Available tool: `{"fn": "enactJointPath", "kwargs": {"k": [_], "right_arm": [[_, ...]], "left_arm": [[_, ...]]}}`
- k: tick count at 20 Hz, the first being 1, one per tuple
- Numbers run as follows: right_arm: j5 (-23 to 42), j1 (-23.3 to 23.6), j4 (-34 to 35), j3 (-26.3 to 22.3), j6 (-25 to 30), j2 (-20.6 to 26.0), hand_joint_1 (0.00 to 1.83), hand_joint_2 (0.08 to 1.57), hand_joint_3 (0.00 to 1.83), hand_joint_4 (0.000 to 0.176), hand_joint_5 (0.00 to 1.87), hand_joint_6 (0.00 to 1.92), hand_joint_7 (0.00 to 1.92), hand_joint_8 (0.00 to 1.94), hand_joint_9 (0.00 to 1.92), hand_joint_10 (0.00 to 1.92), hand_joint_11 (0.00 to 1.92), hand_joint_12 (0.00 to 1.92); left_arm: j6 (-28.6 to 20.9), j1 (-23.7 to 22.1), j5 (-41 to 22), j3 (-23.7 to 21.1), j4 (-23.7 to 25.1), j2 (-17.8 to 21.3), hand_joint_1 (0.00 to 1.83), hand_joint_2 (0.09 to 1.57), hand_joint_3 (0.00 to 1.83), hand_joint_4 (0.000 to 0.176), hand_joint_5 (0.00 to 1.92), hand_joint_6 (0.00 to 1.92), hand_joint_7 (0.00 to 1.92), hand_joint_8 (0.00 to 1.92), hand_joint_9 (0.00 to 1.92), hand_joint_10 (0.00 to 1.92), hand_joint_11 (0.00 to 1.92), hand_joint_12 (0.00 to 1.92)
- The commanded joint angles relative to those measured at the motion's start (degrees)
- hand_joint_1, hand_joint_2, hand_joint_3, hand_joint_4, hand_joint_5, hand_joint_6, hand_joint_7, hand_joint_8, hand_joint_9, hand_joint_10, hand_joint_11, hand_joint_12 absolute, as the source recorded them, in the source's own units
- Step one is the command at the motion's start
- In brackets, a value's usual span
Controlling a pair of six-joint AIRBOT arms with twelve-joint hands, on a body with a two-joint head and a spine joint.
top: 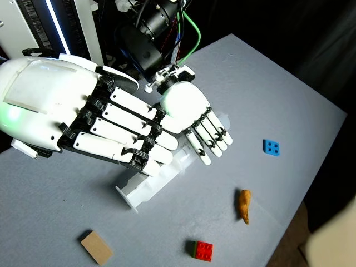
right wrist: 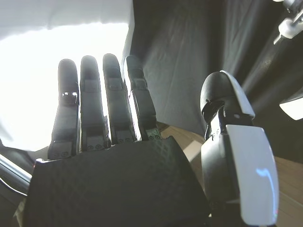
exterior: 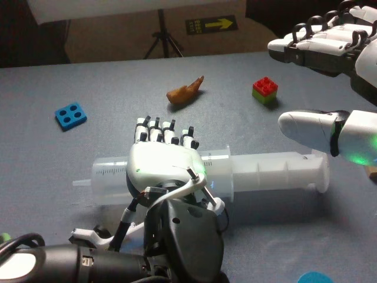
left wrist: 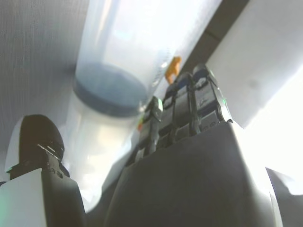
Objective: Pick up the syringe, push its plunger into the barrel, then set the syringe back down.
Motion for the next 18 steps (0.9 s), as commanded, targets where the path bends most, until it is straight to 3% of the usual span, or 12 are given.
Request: {"fn": "enactJointPath", "kwargs": {"k": [1, 3, 6, 13, 15, 16, 18], "right_arm": [[7.09, 0.69, -1.72, 0.07, 0.54, 0.47, 0.1, 1.21, 0.0, 0.0, 0.32, 0.0, 0.31, 0.0, 0.3, 0.0, 0.0, 0.86], [7.18, 0.69, -1.9, 0.07, 0.72, 0.46, 0.17, 1.19, 0.0, 0.001, 0.35, 0.01, 0.34, 0.01, 0.33, 0.01, 0.0, 0.91], [7.26, 0.66, -2.07, 0.07, 0.86, 0.46, 0.09, 1.2, 0.0, 0.014, 0.32, 0.0, 0.34, 0.0, 0.32, 0.0, 0.0, 0.91], [7.36, 0.66, -2.21, 0.07, 0.98, 0.46, 0.1, 1.19, 0.0, 0.015, 0.31, 0.0, 0.31, 0.0, 0.31, 0.0, 0.0, 0.88], [7.38, 0.66, -2.22, 0.07, 0.98, 0.46, 0.11, 1.19, 0.0, 0.009, 0.31, 0.0, 0.3, 0.0, 0.3, 0.0, 0.0, 0.86], [7.39, 0.66, -2.23, 0.07, 0.99, 0.46, 0.14, 1.18, 0.0, 0.018, 0.32, 0.01, 0.32, 0.01, 0.32, 0.0, 0.0, 0.88], [7.39, 0.66, -2.24, 0.07, 1.01, 0.47, 0.09, 1.19, 0.0, 0.02, 0.3, 0.0, 0.31, 0.0, 0.31, 0.0, 0.0, 0.86]], "left_arm": [[0.27, 0.05, -2.58, 0.46, 5.46, -0.25, 0.63, 1.04, 0.0, 0.085, 0.05, 0.0, 0.0, 0.0, 0.0, 0.0, 0.0, 0.0], [0.26, 0.46, -2.17, 0.8, 5.69, -0.34, 0.64, 1.03, 0.0, 0.081, 0.06, 0.0, 0.0, 0.0, 0.0, 0.0, 0.0, 0.0], [-0.7, 1.07, -1.91, 1.08, 5.91, -0.46, 0.66, 1.03, 0.0, 0.075, 0.07, 0.0, 0.0, 0.0, 0.0, 0.0, 0.0, 0.0], [-1.16, 1.14, -1.55, 1.52, 5.92, -0.49, 0.61, 1.06, 0.01, 0.076, 0.05, 0.0, 0.0, 0.0, 0.0, 0.0, 0.0, 0.0], [-1.16, 1.05, -1.55, 1.57, 5.92, -0.53, 0.63, 1.05, 0.0, 0.083, 0.06, 0.0, 0.0, 0.0, 0.0, 0.0, 0.0, 0.0], [-1.16, 1.04, -1.55, 1.57, 5.91, -0.55, 0.64, 1.05, 0.0, 0.078, 0.06, 0.0, 0.0, 0.0, 0.0, 0.0, 0.0, 0.0], [-1.16, 1.07, -1.51, 1.54, 5.91, -0.59, 0.63, 1.06, 0.0, 0.075, 0.06, 0.0, 0.0, 0.0, 0.0, 0.0, 0.0, 0.0]]}}
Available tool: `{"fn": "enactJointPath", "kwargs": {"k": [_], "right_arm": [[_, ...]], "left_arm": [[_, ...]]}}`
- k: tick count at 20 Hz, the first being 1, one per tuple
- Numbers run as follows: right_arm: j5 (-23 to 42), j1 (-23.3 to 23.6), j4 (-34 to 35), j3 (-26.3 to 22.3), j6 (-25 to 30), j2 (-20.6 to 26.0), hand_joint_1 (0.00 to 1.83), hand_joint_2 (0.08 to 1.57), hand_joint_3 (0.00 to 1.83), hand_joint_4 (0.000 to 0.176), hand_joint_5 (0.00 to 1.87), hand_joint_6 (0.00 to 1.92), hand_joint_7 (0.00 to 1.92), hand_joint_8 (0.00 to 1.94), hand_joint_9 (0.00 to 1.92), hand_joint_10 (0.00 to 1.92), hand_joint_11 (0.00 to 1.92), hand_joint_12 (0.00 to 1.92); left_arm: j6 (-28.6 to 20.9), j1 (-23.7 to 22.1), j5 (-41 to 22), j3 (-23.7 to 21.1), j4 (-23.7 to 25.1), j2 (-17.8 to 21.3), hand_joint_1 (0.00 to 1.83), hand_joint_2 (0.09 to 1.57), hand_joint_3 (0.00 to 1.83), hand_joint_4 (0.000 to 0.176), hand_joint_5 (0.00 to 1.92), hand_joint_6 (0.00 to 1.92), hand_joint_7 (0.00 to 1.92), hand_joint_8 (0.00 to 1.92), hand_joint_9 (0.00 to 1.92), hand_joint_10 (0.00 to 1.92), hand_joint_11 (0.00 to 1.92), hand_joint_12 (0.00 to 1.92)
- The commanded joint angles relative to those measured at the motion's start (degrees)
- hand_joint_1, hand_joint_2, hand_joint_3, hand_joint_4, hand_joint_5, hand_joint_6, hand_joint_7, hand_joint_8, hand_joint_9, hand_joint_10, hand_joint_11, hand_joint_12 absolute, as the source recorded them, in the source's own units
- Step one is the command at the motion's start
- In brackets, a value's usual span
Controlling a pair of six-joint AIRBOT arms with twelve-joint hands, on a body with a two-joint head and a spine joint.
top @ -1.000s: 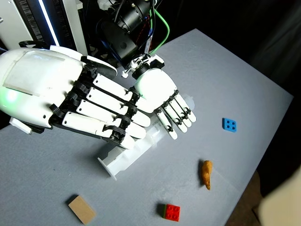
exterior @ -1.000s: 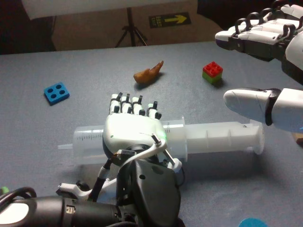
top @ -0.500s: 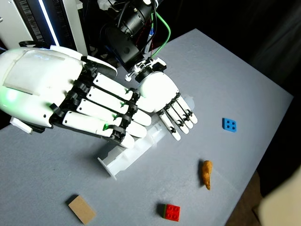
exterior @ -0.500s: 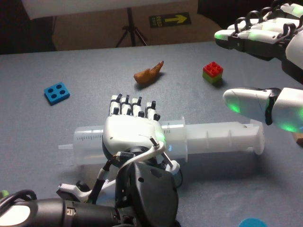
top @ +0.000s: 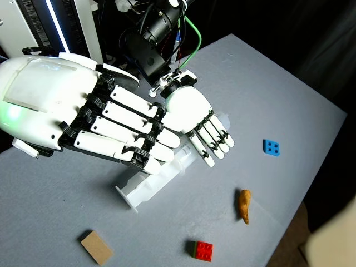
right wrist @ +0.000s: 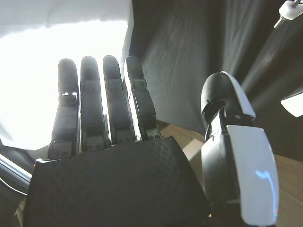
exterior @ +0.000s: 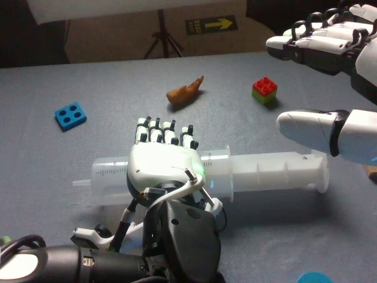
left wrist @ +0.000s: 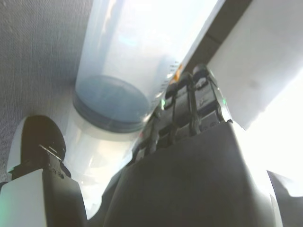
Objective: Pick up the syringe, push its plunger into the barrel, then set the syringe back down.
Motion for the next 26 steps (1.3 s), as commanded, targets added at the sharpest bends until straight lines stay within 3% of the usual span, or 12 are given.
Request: {"fn": "enactJointPath", "kwargs": {"k": [1, 6, 8, 9, 14, 15, 16, 17, 18, 20, 23, 26], "right_arm": [[7.06, 0.66, -1.74, 0.05, 0.36, 0.47, 0.1, 1.18, 0.0, 0.02, 0.3, 0.0, 0.32, 0.0, 0.31, 0.0, 0.0, 0.86], [7.1, 0.66, -1.74, 0.05, 0.41, 0.47, 0.13, 1.18, 0.0, 0.015, 0.34, 0.0, 0.35, 0.0, 0.34, 0.0, 0.0, 0.95], [7.15, 0.64, -1.74, 0.06, 0.44, 0.47, 0.16, 1.17, 0.0, 0.015, 0.33, 0.0, 0.32, 0.0, 0.32, 0.0, 0.0, 0.91], [7.23, 0.62, -1.74, 0.06, 0.45, 0.47, 0.16, 1.17, 0.0, 0.013, 0.32, 0.0, 0.32, 0.0, 0.32, 0.0, 0.0, 0.88], [7.24, 0.62, -1.74, 0.06, 0.46, 0.47, 0.17, 1.15, 0.0, 0.02, 0.31, 0.0, 0.33, 0.0, 0.33, 0.01, 0.0, 0.9], [7.24, 0.62, -1.74, 0.06, 0.46, 0.47, 0.14, 1.15, 0.0, 0.019, 0.31, 0.0, 0.32, 0.0, 0.33, 0.0, 0.0, 0.9], [7.29, 0.62, -1.74, 0.06, 0.46, 0.47, 0.14, 1.15, 0.0, 0.018, 0.3, 0.0, 0.32, 0.0, 0.32, 0.0, 0.0, 0.89], [7.34, 0.61, -1.74, 0.06, 0.46, 0.48, 0.14, 1.16, 0.0, 0.017, 0.29, 0.0, 0.32, 0.0, 0.31, 0.0, 0.0, 0.88], [7.42, 0.6, -1.74, 0.06, 0.46, 0.48, 0.15, 1.15, 0.0, 0.016, 0.29, 0.0, 0.33, 0.0, 0.32, 0.0, 0.0, 0.9], [7.42, 0.61, -1.74, 0.06, 0.46, 0.48, 0.16, 1.15, 0.0, 0.011, 0.3, 0.01, 0.31, 0.0, 0.32, 0.0, 0.0, 0.89], [7.67, 0.47, -1.73, 0.06, 0.48, 0.47, 0.17, 1.15, 0.0, 0.01, 0.3, 0.01, 0.31, 0.0, 0.32, 0.0, 0.0, 0.88], [7.73, 0.24, -1.73, 0.05, 0.59, 0.47, 0.18, 1.17, 0.0, 0.002, 0.32, 0.01, 0.34, 0.01, 0.34, 0.0, 0.0, 0.89]], "left_arm": [[0.35, 0.0, -2.64, 0.13, 4.56, -0.3, 0.64, 1.06, 0.0, 0.075, 0.07, 0.01, 0.0, 0.0, 0.0, 0.0, 0.0, 0.0], [0.35, 0.07, -2.52, 0.12, 4.56, -0.3, 0.9, 1.03, 0.0, 0.045, 0.24, 0.01, 0.15, 0.01, 0.08, 0.01, 0.09, 0.07], [0.35, 0.06, -2.44, 0.14, 4.56, -0.3, 1.07, 1.04, 0.0, 0.006, 0.28, 0.0, 0.25, 0.0, 0.25, 0.0, 0.01, 0.73], [0.35, 0.03, -2.44, 0.09, 4.56, -0.3, 1.16, 1.03, 0.0, 0.0, 0.41, 0.01, 0.38, 0.01, 0.43, 0.02, 0.15, 0.94], [0.34, -0.03, -2.44, 0.07, 4.56, -0.36, 1.26, 1.1, 0.0, 0.0, 0.73, 0.01, 0.78, 0.03, 0.79, 0.06, 0.45, 0.94], [0.34, -0.03, -2.38, 0.09, 4.56, -0.36, 1.22, 1.16, 0.0, 0.0, 0.77, 0.93, 0.9, 0.94, 0.88, 0.08, 0.54, 0.98], [0.34, -0.03, -2.2, 0.1, 4.56, -0.35, 1.19, 1.21, 0.01, 0.0, 0.73, 1.21, 0.84, 1.25, 0.91, 0.1, 0.58, 1.01], [0.34, -0.04, -2.12, 0.07, 4.56, -0.35, 1.31, 1.21, 0.0, 0.0, 0.68, 1.26, 0.8, 1.28, 0.84, 1.16, 0.63, 1.04], [-0.38, -0.05, -2.11, 0.04, 4.59, -0.35, 1.44, 1.2, 0.0, 0.0, 0.64, 1.29, 0.74, 1.3, 0.78, 1.3, 0.72, 1.56], [-0.53, -0.11, -1.9, 0.03, 5.06, -0.36, 1.48, 1.18, 0.0, 0.0, 0.77, 1.14, 0.68, 1.27, 0.84, 1.27, 0.74, 1.68], [-0.53, -0.22, 0.79, 0.01, 7.27, -0.22, 1.48, 1.18, 0.0, 0.0, 0.78, 1.12, 0.67, 1.27, 0.84, 1.26, 0.74, 1.69], [-1.42, -0.22, 1.63, -0.73, 8.95, 0.31, 1.48, 1.2, 0.0, 0.0, 0.78, 1.15, 0.62, 1.34, 0.7, 1.37, 0.73, 1.64]]}}
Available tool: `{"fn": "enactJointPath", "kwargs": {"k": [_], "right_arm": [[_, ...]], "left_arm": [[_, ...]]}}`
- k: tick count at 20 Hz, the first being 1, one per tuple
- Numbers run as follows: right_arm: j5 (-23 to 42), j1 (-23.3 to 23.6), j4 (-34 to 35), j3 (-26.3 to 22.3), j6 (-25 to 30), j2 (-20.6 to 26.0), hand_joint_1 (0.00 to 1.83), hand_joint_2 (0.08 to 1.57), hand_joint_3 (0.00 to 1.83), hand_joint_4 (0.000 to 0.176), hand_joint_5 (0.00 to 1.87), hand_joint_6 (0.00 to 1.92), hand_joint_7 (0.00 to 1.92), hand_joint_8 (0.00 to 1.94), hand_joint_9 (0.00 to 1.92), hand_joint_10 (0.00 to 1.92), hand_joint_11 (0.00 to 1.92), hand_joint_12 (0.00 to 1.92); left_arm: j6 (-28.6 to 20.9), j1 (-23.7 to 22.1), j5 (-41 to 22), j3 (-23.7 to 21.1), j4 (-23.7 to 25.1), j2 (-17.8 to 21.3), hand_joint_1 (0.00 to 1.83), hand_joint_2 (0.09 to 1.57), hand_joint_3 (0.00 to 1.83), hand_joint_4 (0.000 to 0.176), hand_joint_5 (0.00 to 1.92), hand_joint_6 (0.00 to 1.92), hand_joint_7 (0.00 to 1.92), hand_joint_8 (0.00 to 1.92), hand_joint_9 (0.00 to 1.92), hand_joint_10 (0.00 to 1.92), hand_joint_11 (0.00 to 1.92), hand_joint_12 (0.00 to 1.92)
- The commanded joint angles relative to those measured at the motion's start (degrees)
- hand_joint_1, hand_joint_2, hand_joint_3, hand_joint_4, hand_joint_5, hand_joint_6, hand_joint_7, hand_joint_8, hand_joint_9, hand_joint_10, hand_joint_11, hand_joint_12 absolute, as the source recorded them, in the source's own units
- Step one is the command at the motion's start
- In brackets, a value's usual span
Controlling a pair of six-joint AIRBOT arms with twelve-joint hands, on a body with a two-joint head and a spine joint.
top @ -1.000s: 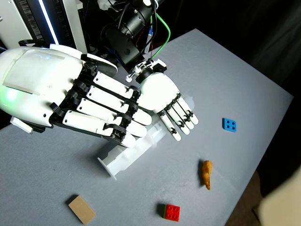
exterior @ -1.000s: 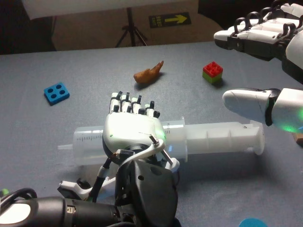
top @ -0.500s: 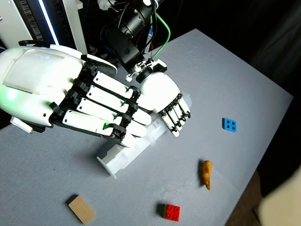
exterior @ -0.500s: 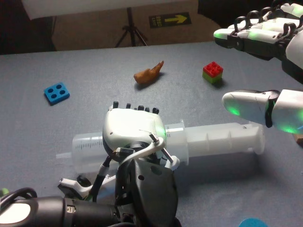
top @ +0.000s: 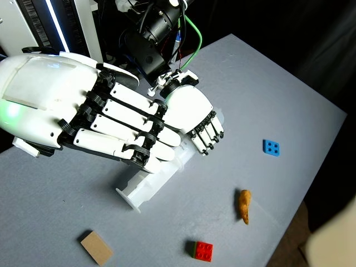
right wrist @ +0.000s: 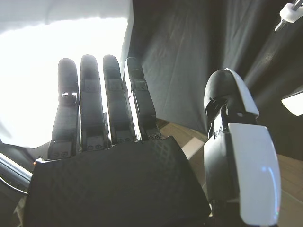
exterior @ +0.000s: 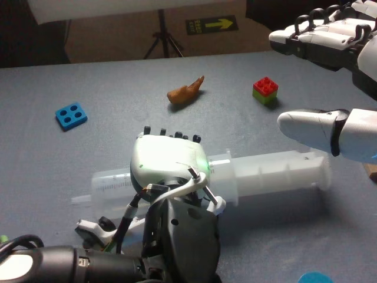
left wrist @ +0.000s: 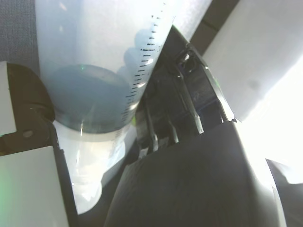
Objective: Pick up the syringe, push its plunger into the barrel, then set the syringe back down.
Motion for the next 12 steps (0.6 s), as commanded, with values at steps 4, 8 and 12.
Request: {"fn": "enactJointPath", "kwargs": {"k": [4, 8, 12], "right_arm": [[7.23, -0.32, -1.58, 0.04, 0.46, 0.53, 0.18, 1.17, 0.0, 0.005, 0.34, 0.0, 0.35, 0.0, 0.35, 0.01, 0.0, 0.92], [7.63, -0.65, -1.58, 0.04, 0.4, 0.93, 0.17, 1.17, 0.0, 0.003, 0.36, 0.01, 0.37, 0.01, 0.35, 0.0, 0.0, 0.93], [8.9, -0.58, -1.58, 0.04, 0.33, 1.06, 0.15, 1.18, 0.0, 0.0, 0.36, 0.01, 0.36, 0.0, 0.36, 0.01, 0.0, 0.92]], "left_arm": [[-2.11, -0.22, 3.33, -0.97, 8.87, 1.38, 1.48, 1.2, 0.0, 0.0, 0.81, 1.17, 0.64, 1.29, 0.72, 1.3, 0.7, 1.64], [-2.23, -0.28, 5.58, -1.62, 10.8, 3.61, 1.47, 1.21, 0.0, 0.0, 0.82, 1.17, 0.64, 1.31, 0.68, 1.34, 0.66, 1.68], [-2.22, -0.85, 8.66, -1.24, 11.9, 6.18, 1.47, 1.21, 0.0, 0.0, 0.79, 1.2, 0.65, 1.32, 0.69, 1.33, 0.63, 1.7]]}}
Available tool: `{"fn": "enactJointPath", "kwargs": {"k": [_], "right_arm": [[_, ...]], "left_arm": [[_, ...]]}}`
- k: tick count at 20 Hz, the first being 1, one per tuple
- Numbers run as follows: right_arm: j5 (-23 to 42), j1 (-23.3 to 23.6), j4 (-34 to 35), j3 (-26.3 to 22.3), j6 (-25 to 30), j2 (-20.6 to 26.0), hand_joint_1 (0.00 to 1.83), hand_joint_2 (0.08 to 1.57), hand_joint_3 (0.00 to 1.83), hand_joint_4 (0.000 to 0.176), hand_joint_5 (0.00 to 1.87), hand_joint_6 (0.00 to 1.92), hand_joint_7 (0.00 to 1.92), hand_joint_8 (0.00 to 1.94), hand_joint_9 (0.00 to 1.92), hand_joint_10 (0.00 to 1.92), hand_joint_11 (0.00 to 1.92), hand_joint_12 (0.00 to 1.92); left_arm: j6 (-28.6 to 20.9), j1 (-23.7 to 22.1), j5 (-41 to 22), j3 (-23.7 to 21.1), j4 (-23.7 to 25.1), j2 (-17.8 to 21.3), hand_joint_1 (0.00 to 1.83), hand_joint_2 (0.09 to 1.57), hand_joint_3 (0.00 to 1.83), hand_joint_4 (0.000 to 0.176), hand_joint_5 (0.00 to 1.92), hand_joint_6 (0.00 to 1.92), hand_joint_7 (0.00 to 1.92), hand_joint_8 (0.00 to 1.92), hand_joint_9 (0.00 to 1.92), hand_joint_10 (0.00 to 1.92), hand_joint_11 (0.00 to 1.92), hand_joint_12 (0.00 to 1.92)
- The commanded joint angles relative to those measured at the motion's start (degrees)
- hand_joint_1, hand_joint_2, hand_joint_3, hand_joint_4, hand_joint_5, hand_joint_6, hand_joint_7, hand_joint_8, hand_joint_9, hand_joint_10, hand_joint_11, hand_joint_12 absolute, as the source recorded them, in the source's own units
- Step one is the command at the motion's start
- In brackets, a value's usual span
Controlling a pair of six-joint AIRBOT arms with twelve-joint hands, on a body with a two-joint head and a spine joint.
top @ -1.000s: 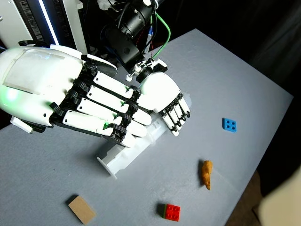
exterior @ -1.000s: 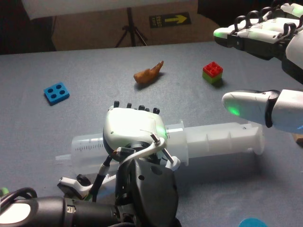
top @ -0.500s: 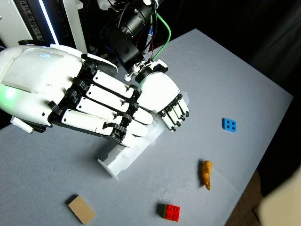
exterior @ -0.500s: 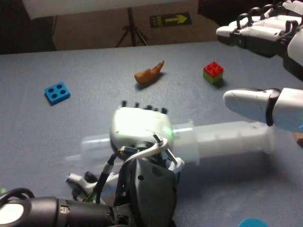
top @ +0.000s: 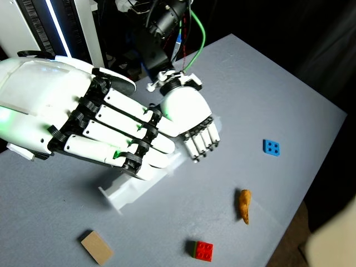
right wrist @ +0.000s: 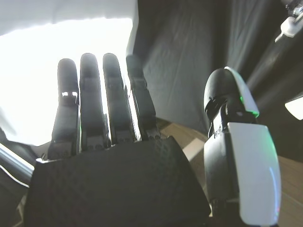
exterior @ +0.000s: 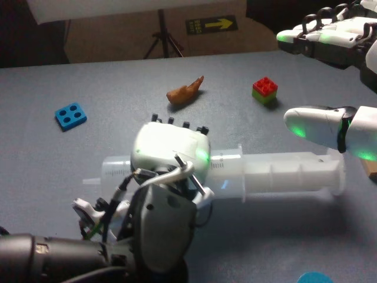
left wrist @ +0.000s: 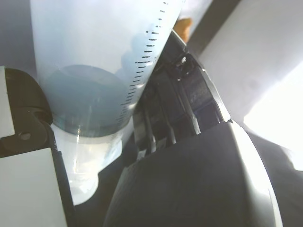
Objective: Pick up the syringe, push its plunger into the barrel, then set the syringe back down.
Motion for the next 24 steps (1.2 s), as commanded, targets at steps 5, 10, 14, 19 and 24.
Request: {"fn": "enactJointPath", "kwargs": {"k": [5, 10, 14, 19, 24], "right_arm": [[8.0, 0.94, 4.82, -0.64, 0.14, 0.4, 0.2, 1.17, 0.0, 0.0, 0.39, 0.01, 0.41, 0.01, 0.37, 0.0, 0.0, 0.88], [10.25, 1.9, 14.01, -1.74, 0.39, 0.36, 0.19, 1.17, 0.0, 0.001, 0.33, 0.0, 0.35, 0.0, 0.34, 0.0, 0.0, 0.92], [12.34, 3.38, 21.69, -4.5, 4.9, 0.01, 0.21, 1.16, 0.0, 0.0, 0.35, 0.0, 0.37, 0.01, 0.35, 0.0, 0.0, 0.92], [17.39, 5.25, 28.35, -8.17, 8.14, -0.6, 0.19, 1.16, 0.0, 0.004, 0.35, 0.01, 0.37, 0.0, 0.37, 0.01, 0.0, 0.96], [25.29, 5.76, 37.66, -9.59, 10.72, -2.75, 0.19, 1.16, 0.0, 0.009, 0.34, 0.0, 0.35, 0.0, 0.34, 0.0, 0.0, 0.95]], "left_arm": [[0.56, -2.29, 1.8, 1.45, 8.47, 3.06, 1.47, 1.22, 0.0, 0.0, 0.79, 1.21, 0.61, 1.38, 0.63, 1.41, 0.62, 1.71], [2.0, -4.4, 5.67, 2.08, 9.02, 5.49, 1.47, 1.2, 0.0, 0.0, 0.78, 1.22, 0.66, 1.3, 0.73, 1.3, 0.66, 1.69], [2.85, -6.05, 6.9, 1.72, 8.96, 6.92, 1.47, 1.2, 0.0, 0.0, 0.79, 1.19, 0.67, 1.29, 0.73, 1.3, 0.63, 1.71], [4.93, -7.9, 8.12, 1.75, 7.68, 7.98, 1.48, 1.21, 0.0, 0.0, 0.78, 1.17, 0.64, 1.33, 0.71, 1.35, 0.68, 1.67], [6.06, -9.19, 8.47, 1.4, 6.44, 9.25, 1.48, 1.2, 0.0, 0.0, 0.79, 1.17, 0.66, 1.32, 0.72, 1.33, 0.65, 1.69]]}}
